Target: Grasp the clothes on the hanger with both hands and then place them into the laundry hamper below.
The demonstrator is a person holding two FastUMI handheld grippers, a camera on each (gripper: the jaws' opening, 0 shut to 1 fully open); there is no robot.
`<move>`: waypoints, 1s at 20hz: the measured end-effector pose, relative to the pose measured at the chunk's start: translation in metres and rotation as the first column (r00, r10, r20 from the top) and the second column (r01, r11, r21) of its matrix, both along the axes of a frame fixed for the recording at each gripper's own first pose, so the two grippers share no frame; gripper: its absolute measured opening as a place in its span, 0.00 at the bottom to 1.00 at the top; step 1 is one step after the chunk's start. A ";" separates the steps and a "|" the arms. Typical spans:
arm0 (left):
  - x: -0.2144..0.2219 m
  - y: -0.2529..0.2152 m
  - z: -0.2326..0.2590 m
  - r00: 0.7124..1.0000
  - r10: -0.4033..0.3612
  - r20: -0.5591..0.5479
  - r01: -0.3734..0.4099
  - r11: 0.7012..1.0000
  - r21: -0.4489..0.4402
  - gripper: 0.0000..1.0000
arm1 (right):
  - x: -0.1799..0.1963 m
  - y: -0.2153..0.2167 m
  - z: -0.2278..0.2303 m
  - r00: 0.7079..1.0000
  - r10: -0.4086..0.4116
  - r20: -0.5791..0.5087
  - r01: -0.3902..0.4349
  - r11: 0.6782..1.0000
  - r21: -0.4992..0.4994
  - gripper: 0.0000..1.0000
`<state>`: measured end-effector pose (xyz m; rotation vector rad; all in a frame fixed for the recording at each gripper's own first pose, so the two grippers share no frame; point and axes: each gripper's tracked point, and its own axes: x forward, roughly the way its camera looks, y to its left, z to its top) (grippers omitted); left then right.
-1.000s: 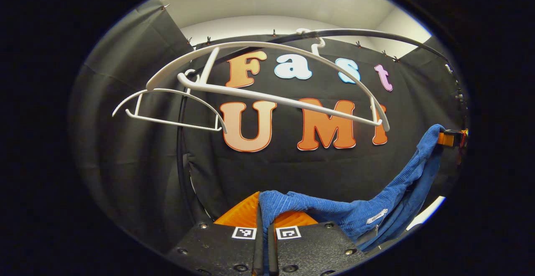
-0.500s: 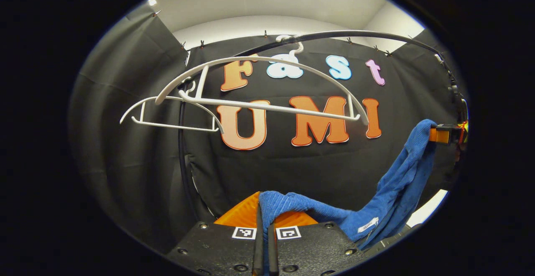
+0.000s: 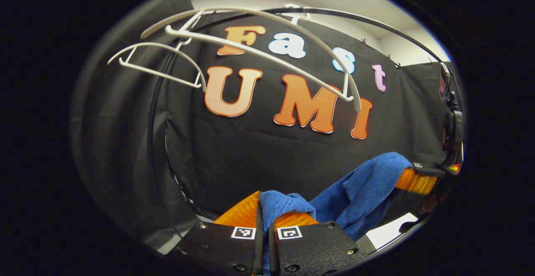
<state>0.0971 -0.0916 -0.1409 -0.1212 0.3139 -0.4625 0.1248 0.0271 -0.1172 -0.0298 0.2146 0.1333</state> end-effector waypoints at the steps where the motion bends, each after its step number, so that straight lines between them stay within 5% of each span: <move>1: -0.002 -0.003 -0.015 1.000 -0.002 -0.031 0.003 1.000 0.006 0.07 | 0.001 0.001 -0.014 1.000 -0.006 -0.025 0.006 1.000 -0.001 0.10; 6: -0.024 -0.010 -0.091 0.977 -0.024 -0.213 0.030 0.999 0.026 0.07 | -0.014 0.012 -0.120 0.969 -0.008 -0.246 0.013 1.000 0.018 0.11; 11: -0.051 -0.003 -0.166 0.912 0.010 -0.411 0.031 0.995 0.094 0.07 | -0.028 0.011 -0.198 0.906 -0.028 -0.422 0.034 0.999 0.005 0.11; 17: -0.096 0.024 -0.236 0.818 0.074 -0.570 0.016 0.988 0.151 0.18 | -0.065 -0.009 -0.279 0.795 -0.073 -0.602 0.082 0.997 -0.013 0.11; 20: -0.109 0.026 -0.245 0.788 0.080 -0.611 0.000 0.992 0.130 0.33 | -0.086 -0.017 -0.307 0.740 -0.080 -0.668 0.086 0.996 -0.024 0.12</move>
